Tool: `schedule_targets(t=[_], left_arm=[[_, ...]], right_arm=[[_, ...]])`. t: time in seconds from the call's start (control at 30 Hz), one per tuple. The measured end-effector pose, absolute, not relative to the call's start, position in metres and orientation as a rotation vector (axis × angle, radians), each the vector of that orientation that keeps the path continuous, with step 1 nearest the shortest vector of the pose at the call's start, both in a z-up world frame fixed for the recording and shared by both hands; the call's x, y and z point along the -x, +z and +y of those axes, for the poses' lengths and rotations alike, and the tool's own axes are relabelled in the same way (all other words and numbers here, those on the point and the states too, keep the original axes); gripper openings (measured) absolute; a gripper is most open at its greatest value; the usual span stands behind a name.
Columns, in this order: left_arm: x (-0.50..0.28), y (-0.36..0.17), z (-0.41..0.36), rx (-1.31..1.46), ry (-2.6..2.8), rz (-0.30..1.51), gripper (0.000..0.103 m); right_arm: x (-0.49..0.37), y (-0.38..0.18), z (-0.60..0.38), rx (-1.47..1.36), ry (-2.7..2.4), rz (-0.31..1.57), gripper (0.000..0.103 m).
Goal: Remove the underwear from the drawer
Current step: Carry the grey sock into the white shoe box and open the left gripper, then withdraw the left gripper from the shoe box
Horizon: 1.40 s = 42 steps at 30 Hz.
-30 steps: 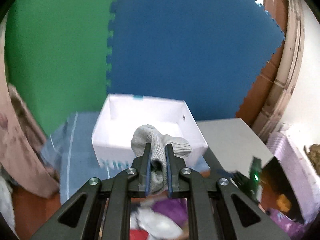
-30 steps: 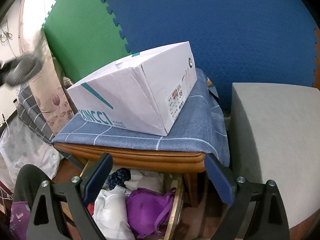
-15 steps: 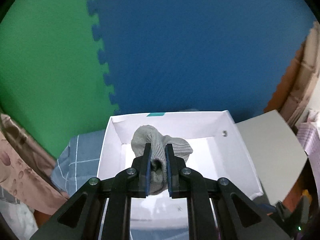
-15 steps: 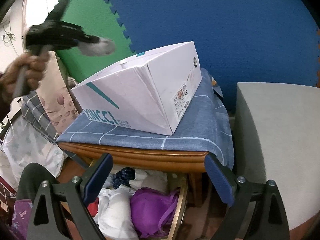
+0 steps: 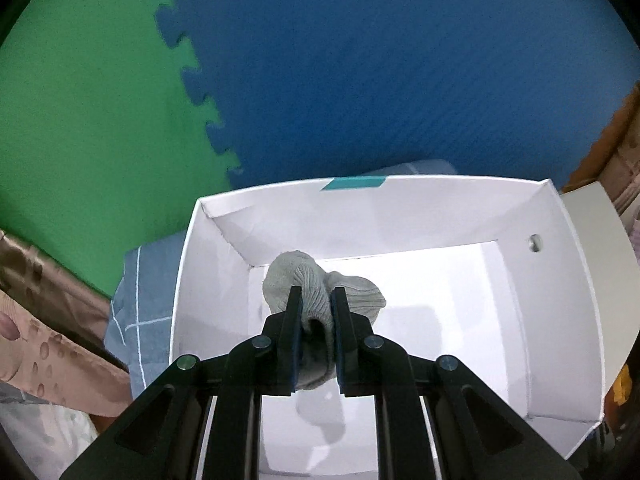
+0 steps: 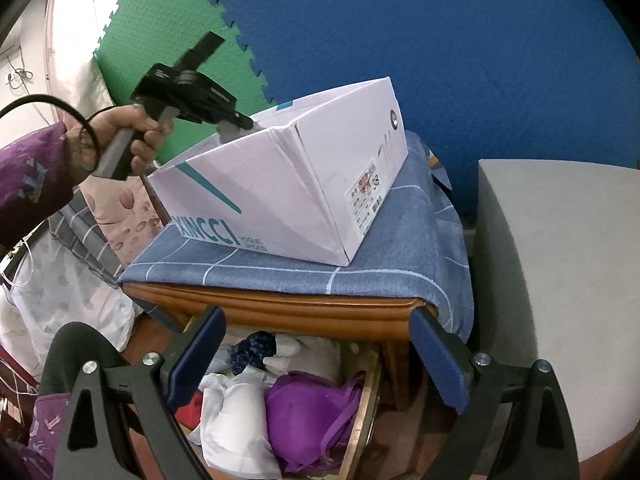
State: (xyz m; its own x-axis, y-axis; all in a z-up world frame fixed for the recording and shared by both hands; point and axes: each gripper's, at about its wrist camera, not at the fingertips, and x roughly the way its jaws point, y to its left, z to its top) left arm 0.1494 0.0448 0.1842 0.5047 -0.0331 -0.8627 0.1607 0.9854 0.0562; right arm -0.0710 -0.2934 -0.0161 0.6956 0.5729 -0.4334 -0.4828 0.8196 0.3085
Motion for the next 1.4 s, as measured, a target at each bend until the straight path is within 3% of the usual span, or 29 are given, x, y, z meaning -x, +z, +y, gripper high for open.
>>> schedule_targets(t=[0.3, 0.47, 0.53, 0.63, 0.7, 0.77, 0.9, 0.97, 1.07, 1.4], left_arm=[[-0.166, 0.173, 0.053, -0.127, -0.084, 1.04, 0.012], [-0.152, 0.187, 0.052, -0.135, -0.087, 0.943, 0.014], [-0.143, 0.198, 0.05, -0.137, -0.092, 0.894, 0.021], [-0.118, 0.218, 0.048, -0.157, -0.082, 0.785, 0.042], [-0.1, 0.23, 0.047, -0.169, -0.084, 0.712, 0.046], [-0.074, 0.24, 0.051, -0.158, -0.066, 0.651, 0.062], [-0.018, 0.25, 0.072, -0.058, -0.075, 0.572, 0.073], [0.011, 0.249, 0.087, -0.019, -0.072, 0.551, 0.089], [0.05, 0.236, 0.108, 0.006, -0.059, 0.539, 0.091], [0.15, 0.127, 0.185, 0.012, 0.031, 0.74, 0.092]], right_arm=[[0.071, -0.017, -0.291, -0.167, 0.6, 0.551, 0.095], [0.071, -0.017, -0.291, -0.162, 0.6, 0.556, 0.095], [0.072, -0.016, -0.29, -0.158, 0.602, 0.556, 0.095], [0.071, -0.017, -0.288, -0.149, 0.613, 0.562, 0.095], [0.072, -0.018, -0.284, -0.138, 0.635, 0.576, 0.095], [0.074, -0.02, -0.278, -0.114, 0.667, 0.593, 0.095], [0.08, -0.025, -0.262, -0.061, 0.748, 0.631, 0.095], [0.084, -0.029, -0.25, -0.021, 0.788, 0.661, 0.095], [0.091, -0.038, -0.227, 0.066, 0.848, 0.724, 0.095], [0.103, -0.081, -0.163, 0.294, 0.969, 0.989, 0.095]])
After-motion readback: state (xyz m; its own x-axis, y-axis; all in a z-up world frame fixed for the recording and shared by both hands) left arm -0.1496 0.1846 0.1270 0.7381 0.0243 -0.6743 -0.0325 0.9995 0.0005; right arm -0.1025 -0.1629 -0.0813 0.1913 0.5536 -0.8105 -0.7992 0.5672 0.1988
